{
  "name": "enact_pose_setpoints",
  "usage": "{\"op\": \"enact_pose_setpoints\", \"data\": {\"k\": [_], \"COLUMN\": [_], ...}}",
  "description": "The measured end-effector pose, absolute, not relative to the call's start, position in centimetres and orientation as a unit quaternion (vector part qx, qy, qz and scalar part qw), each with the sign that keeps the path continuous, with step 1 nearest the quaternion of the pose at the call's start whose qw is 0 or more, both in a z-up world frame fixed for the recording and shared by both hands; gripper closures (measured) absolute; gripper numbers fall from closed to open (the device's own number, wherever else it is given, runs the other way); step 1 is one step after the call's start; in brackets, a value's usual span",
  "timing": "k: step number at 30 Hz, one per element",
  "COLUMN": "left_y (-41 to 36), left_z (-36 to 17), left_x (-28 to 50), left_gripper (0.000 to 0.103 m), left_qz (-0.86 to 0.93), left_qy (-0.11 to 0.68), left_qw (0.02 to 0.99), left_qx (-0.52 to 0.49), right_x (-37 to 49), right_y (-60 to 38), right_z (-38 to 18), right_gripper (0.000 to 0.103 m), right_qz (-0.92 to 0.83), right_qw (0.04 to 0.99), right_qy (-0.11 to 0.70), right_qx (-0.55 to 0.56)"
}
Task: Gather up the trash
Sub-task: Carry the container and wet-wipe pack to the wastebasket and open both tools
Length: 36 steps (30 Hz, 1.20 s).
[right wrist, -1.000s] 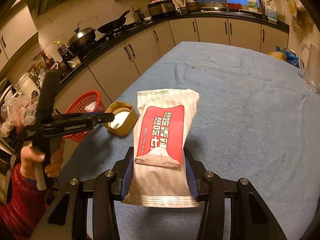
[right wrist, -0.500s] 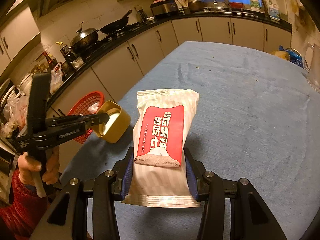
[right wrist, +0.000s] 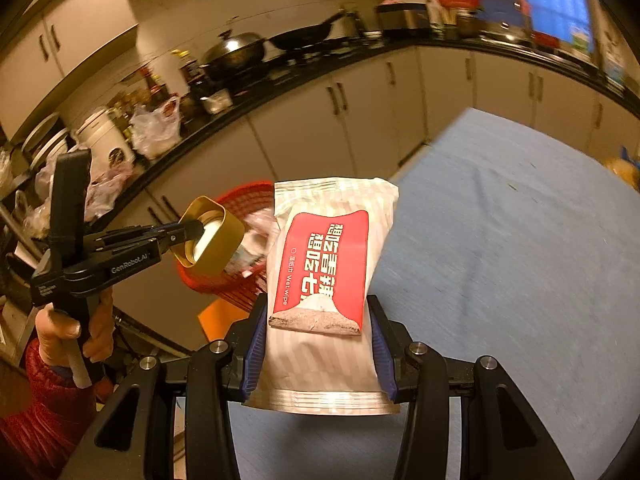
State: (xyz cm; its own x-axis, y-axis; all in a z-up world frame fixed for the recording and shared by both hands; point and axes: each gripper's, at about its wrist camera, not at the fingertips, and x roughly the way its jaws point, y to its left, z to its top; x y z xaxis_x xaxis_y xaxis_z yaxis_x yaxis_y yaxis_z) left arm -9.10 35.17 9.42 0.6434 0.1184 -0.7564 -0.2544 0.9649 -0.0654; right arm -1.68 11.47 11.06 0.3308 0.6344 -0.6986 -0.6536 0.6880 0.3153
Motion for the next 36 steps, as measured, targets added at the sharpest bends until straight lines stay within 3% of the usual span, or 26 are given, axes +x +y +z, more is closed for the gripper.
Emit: {"op": "enact_pose_setpoints", "data": {"k": [16,36], "left_y": [42.3,43.1], "left_z": [6.1,3.7], "left_x": [-8.7,-7.2], "left_gripper": [0.096,0.095], "left_qz": [0.168,0.166], "left_qy": [0.433,0.447], "left_qw": [0.880,0.873], "left_qx": [-0.101,-0.100], "right_x": [3.0,6.4], "right_y": [25.4,29.4], "right_z": [9.2,4.8], "right_gripper": [0.053,0.052], "right_qz": [0.454,0.446], "right_qw": [0.757,0.730], "right_qy": [0.471,0.517], "right_qx": [-0.003,0.020]}}
